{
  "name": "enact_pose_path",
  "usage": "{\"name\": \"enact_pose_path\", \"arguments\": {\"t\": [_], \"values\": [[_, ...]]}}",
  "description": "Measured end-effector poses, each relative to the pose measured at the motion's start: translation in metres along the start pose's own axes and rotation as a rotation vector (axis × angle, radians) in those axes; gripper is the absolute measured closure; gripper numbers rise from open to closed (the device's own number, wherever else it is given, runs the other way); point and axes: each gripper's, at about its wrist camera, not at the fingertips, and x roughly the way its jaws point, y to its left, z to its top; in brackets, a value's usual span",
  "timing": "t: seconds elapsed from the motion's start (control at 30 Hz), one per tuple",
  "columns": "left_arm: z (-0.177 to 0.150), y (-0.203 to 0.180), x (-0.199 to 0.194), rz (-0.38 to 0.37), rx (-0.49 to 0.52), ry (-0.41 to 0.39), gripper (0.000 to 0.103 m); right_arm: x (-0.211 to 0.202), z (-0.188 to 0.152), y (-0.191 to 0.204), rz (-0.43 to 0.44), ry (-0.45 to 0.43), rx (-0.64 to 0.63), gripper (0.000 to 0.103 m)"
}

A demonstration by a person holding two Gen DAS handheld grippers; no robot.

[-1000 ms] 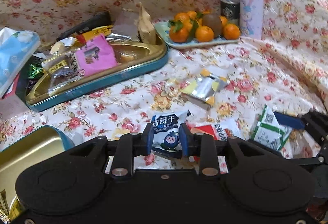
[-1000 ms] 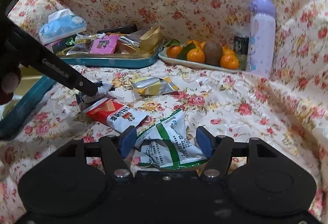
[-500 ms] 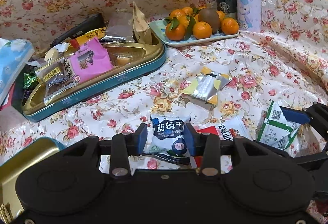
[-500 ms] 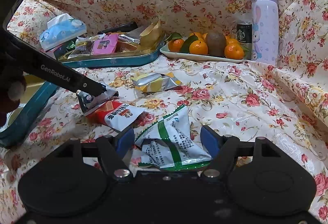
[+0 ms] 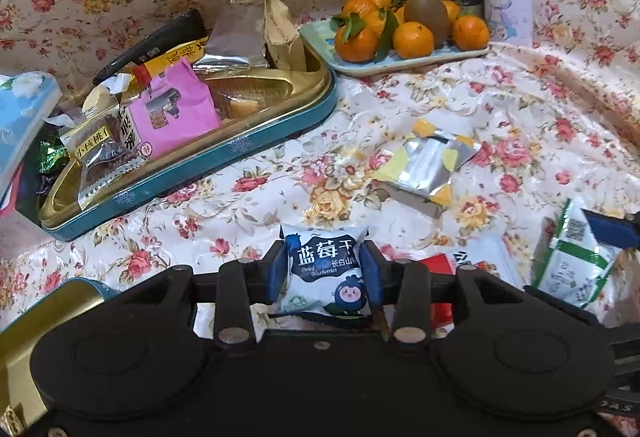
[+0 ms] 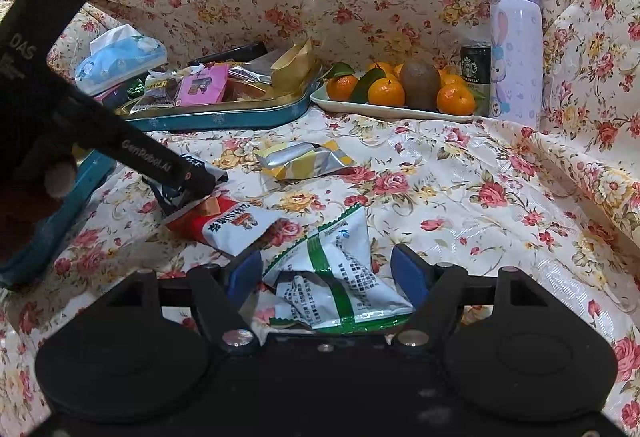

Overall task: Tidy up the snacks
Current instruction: 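Lift both held packets off the quilt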

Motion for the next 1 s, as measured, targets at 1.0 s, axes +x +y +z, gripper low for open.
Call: {"name": "enact_pose_path", "arguments": {"t": [1.0], "values": [[-0.087,-0.009,-0.063,0.009,-0.298,0.024,0.059,0.002,0.000,-0.001,-0.001,0.004,-0.018,0.026]]}}
